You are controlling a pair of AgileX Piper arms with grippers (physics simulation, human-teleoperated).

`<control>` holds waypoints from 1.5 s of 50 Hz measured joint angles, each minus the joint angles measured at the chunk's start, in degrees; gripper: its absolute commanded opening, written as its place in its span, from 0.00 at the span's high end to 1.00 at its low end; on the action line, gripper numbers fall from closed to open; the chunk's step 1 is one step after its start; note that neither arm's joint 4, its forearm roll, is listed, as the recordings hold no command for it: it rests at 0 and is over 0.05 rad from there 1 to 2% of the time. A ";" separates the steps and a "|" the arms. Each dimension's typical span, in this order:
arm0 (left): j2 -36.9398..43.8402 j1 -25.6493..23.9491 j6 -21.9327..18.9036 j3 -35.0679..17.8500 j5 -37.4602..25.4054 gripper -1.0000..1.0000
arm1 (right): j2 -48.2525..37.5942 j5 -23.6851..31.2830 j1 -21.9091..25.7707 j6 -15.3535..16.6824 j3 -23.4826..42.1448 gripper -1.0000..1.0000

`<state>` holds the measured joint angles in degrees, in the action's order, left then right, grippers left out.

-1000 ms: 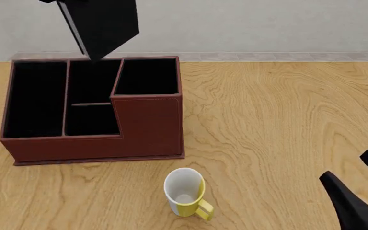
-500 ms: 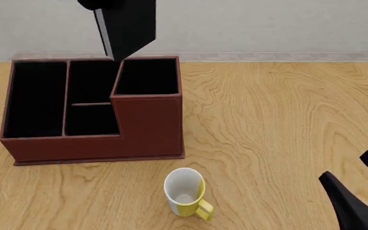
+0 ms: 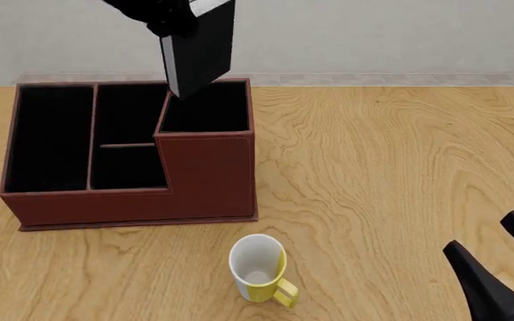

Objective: Pick up the book and place it in the right compartment of the caddy.

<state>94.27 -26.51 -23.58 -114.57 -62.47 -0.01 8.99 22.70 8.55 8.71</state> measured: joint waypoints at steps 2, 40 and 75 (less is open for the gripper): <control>0.31 -0.13 0.09 0.26 0.42 1.00 | 0.00 0.03 -0.08 0.05 -0.02 0.00; 2.21 -0.19 0.79 7.53 7.14 1.00 | 0.00 -0.15 -0.47 0.47 -0.88 0.00; 0.75 0.40 2.42 18.31 14.79 1.00 | -0.01 -0.09 -0.22 0.87 -1.21 0.00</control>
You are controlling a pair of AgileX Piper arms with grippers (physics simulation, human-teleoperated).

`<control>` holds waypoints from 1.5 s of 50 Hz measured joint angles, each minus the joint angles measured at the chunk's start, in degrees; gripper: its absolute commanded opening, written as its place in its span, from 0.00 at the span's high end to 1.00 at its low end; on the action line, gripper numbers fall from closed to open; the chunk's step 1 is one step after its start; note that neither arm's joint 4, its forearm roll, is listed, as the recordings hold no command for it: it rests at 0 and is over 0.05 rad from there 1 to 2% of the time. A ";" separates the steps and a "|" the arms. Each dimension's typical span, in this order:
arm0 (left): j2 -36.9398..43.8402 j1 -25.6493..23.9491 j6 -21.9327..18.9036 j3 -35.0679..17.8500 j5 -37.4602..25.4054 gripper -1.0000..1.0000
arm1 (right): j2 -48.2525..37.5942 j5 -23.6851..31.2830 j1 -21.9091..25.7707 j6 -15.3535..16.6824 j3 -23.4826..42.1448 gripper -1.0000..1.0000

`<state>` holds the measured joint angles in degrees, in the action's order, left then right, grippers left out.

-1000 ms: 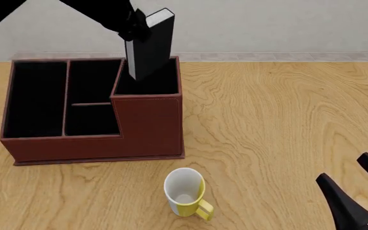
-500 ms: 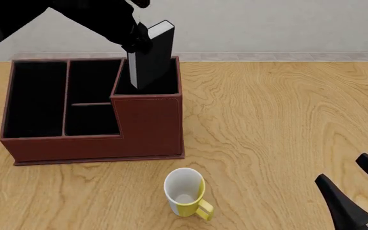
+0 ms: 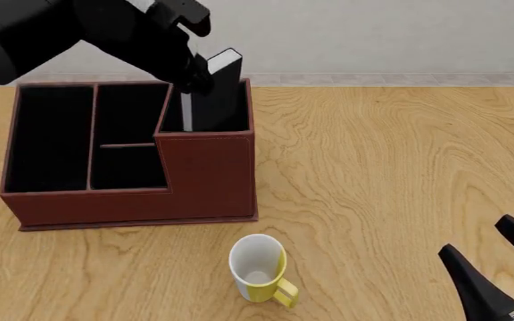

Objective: Pick up the book and place it in the right compartment of the caddy.

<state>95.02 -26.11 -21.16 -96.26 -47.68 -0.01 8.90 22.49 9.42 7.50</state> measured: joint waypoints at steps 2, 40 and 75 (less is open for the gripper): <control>-0.02 -0.03 0.13 0.51 0.40 1.00 | 0.00 0.01 -0.01 0.01 -0.02 0.00; 0.15 0.51 1.62 7.99 6.39 1.00 | 0.00 0.21 0.10 0.34 -0.15 0.00; 1.10 1.29 1.70 10.26 9.12 1.00 | 0.01 -0.62 0.14 0.01 -0.87 0.00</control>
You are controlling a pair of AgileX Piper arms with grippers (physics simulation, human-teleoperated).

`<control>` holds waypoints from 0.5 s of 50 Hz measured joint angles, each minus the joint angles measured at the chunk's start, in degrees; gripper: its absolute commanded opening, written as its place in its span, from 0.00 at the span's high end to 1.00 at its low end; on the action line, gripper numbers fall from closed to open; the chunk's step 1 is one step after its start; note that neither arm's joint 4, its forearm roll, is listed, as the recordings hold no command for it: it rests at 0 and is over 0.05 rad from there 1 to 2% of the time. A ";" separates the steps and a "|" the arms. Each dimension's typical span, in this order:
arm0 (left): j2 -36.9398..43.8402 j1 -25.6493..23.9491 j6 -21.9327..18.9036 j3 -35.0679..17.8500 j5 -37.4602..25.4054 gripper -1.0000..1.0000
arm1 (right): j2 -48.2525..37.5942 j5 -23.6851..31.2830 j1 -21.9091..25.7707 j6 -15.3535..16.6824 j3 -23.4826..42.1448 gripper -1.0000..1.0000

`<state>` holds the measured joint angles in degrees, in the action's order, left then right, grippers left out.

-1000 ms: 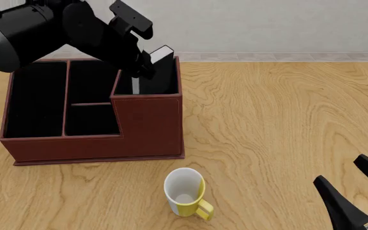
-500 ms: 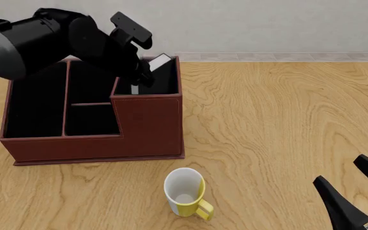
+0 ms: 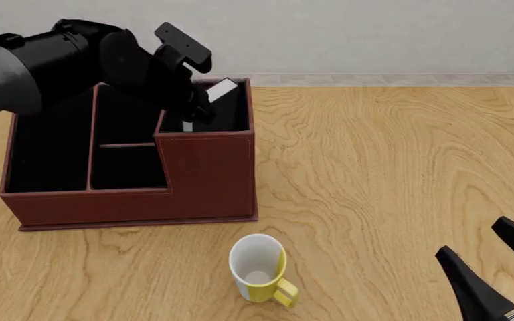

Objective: Pick up the book and place it in the right compartment of the caddy.

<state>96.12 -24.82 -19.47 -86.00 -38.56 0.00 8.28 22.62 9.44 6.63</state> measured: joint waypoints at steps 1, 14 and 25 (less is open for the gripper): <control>0.03 0.08 -0.02 -0.02 0.09 0.00 | 0.00 -0.69 0.17 -0.28 -0.61 0.00; -0.10 0.56 -0.84 -0.70 1.08 0.00 | -0.01 -0.99 0.19 -0.05 -0.88 0.00; 0.63 -0.75 1.83 -0.06 1.37 0.00 | -0.01 -0.08 0.16 0.19 -0.16 0.00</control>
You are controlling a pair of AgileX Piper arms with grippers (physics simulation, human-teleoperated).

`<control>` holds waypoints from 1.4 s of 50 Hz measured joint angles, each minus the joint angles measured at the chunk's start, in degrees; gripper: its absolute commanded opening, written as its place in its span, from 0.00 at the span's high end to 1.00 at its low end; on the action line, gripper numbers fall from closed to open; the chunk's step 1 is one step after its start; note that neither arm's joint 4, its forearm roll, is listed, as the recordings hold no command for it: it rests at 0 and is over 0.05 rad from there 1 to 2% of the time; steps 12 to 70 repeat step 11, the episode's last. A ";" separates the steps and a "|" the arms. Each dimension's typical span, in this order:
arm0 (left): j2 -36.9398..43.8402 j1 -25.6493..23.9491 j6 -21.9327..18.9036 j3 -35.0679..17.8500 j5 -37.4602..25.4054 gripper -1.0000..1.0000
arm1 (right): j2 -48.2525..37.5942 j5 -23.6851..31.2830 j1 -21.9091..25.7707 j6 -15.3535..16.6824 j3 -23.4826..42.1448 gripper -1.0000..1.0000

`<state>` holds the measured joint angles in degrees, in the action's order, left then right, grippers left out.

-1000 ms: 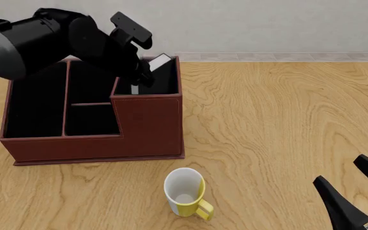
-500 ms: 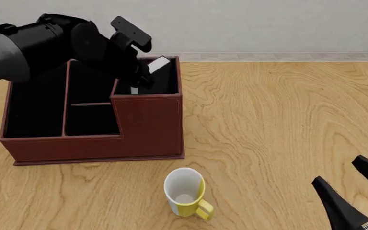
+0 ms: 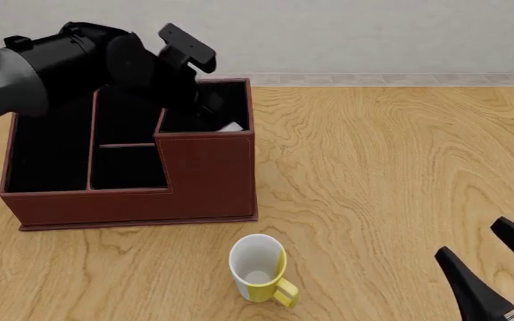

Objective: Pick up the book and place it in the right compartment of the caddy.

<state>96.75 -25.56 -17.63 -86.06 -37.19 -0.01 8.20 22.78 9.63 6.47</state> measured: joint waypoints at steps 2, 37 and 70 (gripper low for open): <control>0.08 -0.15 0.29 0.08 0.05 0.00 | 0.00 0.10 -0.02 0.02 0.07 0.00; -0.17 -0.84 1.22 0.18 0.74 0.00 | 0.00 0.45 -0.12 0.08 0.40 0.00; -0.17 -0.84 1.22 0.18 0.74 0.00 | 0.00 0.45 -0.12 0.08 0.40 0.00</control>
